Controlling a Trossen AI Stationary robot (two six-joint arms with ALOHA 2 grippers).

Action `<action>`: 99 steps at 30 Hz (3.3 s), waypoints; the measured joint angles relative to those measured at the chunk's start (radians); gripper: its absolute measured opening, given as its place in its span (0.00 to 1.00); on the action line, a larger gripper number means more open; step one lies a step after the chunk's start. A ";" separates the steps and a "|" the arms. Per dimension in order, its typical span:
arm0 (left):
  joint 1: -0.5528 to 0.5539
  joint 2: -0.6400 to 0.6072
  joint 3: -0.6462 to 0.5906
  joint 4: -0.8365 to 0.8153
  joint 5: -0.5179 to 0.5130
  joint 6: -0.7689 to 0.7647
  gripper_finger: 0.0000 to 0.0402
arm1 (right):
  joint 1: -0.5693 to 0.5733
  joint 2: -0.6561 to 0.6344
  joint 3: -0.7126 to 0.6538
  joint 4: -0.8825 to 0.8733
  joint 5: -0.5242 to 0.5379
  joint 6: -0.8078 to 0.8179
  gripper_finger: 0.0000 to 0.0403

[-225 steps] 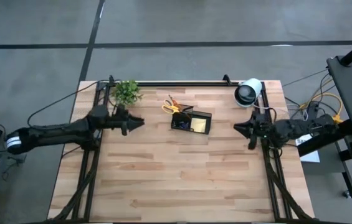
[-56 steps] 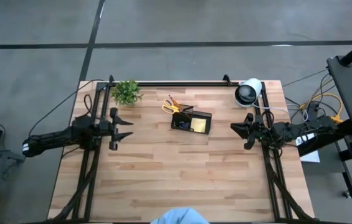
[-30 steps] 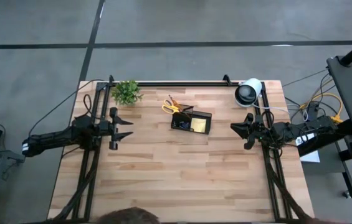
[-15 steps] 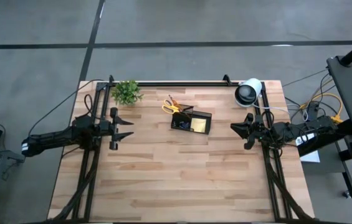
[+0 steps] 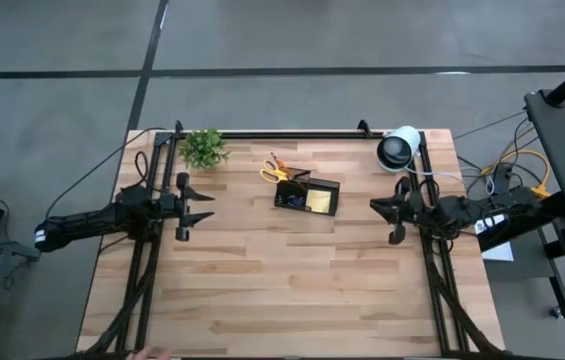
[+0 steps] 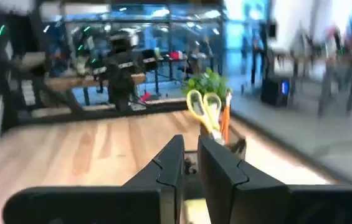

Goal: Pick and place office supplies into organizer
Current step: Return to Home Position

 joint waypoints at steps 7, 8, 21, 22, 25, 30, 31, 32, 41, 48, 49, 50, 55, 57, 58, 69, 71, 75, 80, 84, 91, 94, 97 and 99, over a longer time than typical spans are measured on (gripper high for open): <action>0.000 0.002 0.000 0.000 0.000 0.000 0.41 | -0.003 -0.033 0.000 -0.042 -0.251 -0.186 0.10; 0.000 0.003 0.000 0.001 0.000 0.000 0.41 | -0.006 -0.031 0.000 -0.042 -0.275 -0.187 0.10; 0.000 0.002 0.000 -0.001 0.000 0.000 0.41 | -0.239 0.025 0.000 -0.064 -0.394 -0.215 0.10; 0.000 0.001 0.000 0.000 0.000 0.000 0.41 | -0.266 0.036 0.000 -0.066 -0.419 -0.201 0.10; 0.000 0.002 0.000 0.000 0.000 0.000 0.41 | -0.334 0.057 -0.001 -0.073 -0.548 -0.142 0.10; 0.000 0.002 0.000 0.000 0.000 0.000 0.41 | -0.381 0.067 -0.001 -0.057 -0.645 -0.138 0.10; 0.000 0.001 0.000 -0.001 0.000 0.000 0.41 | -0.383 0.067 -0.001 -0.057 -0.646 -0.128 0.10; 0.000 0.000 0.000 0.000 0.000 0.000 0.41 | -0.383 0.067 -0.001 -0.057 -0.648 -0.122 0.10; 0.000 0.000 0.000 0.000 0.000 0.000 0.41 | -0.382 0.076 -0.001 -0.055 -0.652 -0.040 0.10; 0.000 0.000 0.000 0.000 0.000 0.000 0.41 | -0.382 0.076 -0.001 -0.055 -0.652 0.018 0.10; 0.000 0.000 0.000 0.000 0.000 0.000 0.41 | -0.382 0.076 -0.001 -0.055 -0.652 0.011 0.10; 0.000 0.000 0.000 0.000 0.000 0.000 0.41 | -0.382 0.076 -0.001 -0.055 -0.652 0.005 0.10; 0.000 0.000 0.000 0.000 0.000 0.000 0.41 | -0.382 0.076 -0.001 -0.055 -0.652 0.005 0.10; 0.000 0.000 0.000 0.000 0.000 0.000 0.41 | -0.382 0.076 -0.001 -0.055 -0.652 0.009 0.10; 0.000 0.000 0.000 0.000 0.000 0.000 0.41 | -0.382 0.076 -0.001 -0.055 -0.652 0.018 0.10; 0.000 0.000 0.000 0.000 0.000 0.000 0.41 | -0.382 0.076 -0.001 -0.055 -0.652 0.013 0.10; 0.000 0.000 0.000 0.000 0.000 0.000 0.41 | -0.382 0.076 -0.001 -0.055 -0.652 0.019 0.10; 0.000 0.000 0.000 0.000 0.000 0.000 0.41 | -0.382 0.076 -0.001 -0.055 -0.652 0.013 0.10; 0.000 0.000 0.000 0.000 0.000 0.000 0.41 | -0.382 0.076 -0.001 -0.055 -0.652 0.015 0.10; 0.000 0.000 0.000 0.000 0.000 0.000 0.41 | -0.382 0.076 -0.001 -0.055 -0.652 0.021 0.10; 0.000 0.001 0.000 0.000 0.000 0.000 0.41 | -0.382 0.076 -0.001 -0.055 -0.652 0.021 0.10; 0.000 0.001 0.000 0.000 0.000 0.000 0.41 | -0.382 0.076 -0.001 -0.055 -0.652 0.013 0.10; 0.000 0.002 0.000 0.000 0.000 0.000 0.41 | -0.382 0.076 -0.001 -0.055 -0.652 0.021 0.10; 0.000 0.001 0.000 0.000 0.000 0.000 0.41 | -0.382 0.076 -0.001 -0.055 -0.651 0.014 0.10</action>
